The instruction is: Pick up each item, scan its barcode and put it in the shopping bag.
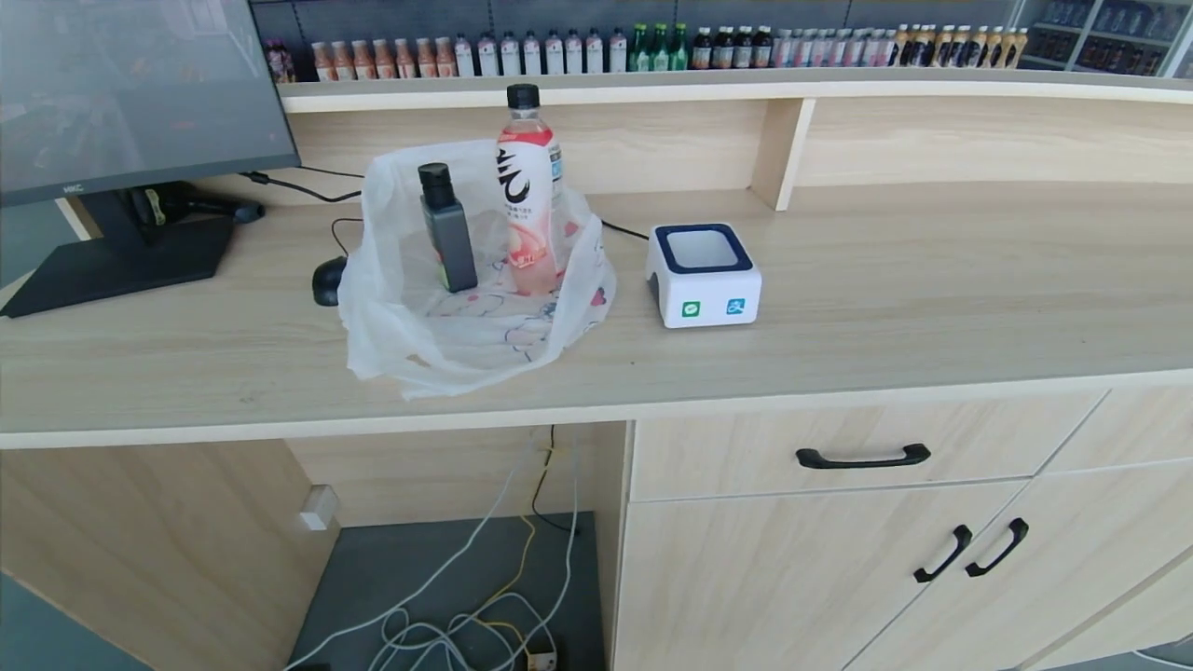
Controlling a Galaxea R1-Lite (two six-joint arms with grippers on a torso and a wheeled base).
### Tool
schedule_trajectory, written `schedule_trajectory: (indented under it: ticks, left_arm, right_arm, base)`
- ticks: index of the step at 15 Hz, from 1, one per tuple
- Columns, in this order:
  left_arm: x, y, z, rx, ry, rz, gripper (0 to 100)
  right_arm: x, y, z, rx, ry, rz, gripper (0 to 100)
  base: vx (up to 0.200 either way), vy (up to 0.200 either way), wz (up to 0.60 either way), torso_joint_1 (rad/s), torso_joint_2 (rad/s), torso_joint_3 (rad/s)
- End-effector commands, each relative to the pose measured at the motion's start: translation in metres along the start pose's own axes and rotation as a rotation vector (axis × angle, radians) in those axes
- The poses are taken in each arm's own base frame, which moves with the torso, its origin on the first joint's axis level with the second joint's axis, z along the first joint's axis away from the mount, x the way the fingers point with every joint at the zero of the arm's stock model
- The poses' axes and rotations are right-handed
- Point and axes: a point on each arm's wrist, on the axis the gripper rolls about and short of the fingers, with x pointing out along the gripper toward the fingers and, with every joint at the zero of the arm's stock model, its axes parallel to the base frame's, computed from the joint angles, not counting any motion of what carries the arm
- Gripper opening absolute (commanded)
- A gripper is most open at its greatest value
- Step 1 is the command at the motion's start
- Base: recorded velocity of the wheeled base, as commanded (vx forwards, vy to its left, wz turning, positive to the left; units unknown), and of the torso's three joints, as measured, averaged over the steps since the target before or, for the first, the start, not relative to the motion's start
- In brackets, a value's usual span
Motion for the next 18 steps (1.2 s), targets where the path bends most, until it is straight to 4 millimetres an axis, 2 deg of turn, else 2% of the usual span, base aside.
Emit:
schedule_trajectory:
  ticks: [1, 11, 18]
  left_arm:
    - [0.0000, 0.0000, 0.0000, 0.001, -0.001, 0.001, 100]
    - [0.0000, 0.0000, 0.0000, 0.001, -0.001, 0.001, 100]
    - [0.0000, 0.0000, 0.0000, 0.004, -0.001, 0.001, 100]
  right_arm:
    - [0.0002, 0.0000, 0.0000, 0.001, 0.002, 0.000, 100]
    - [0.0002, 0.0000, 0.0000, 0.006, 0.002, 0.000, 100]
    - [0.0002, 0.0000, 0.0000, 0.003, 0.002, 0.000, 100]
  base:
    - [0.000, -0.200, 0.00, 0.012, 0.00, 0.002]
    - [0.000, -0.200, 0.00, 0.005, 0.00, 0.002]
    - [0.000, 0.000, 0.00, 0.000, 0.00, 0.000]
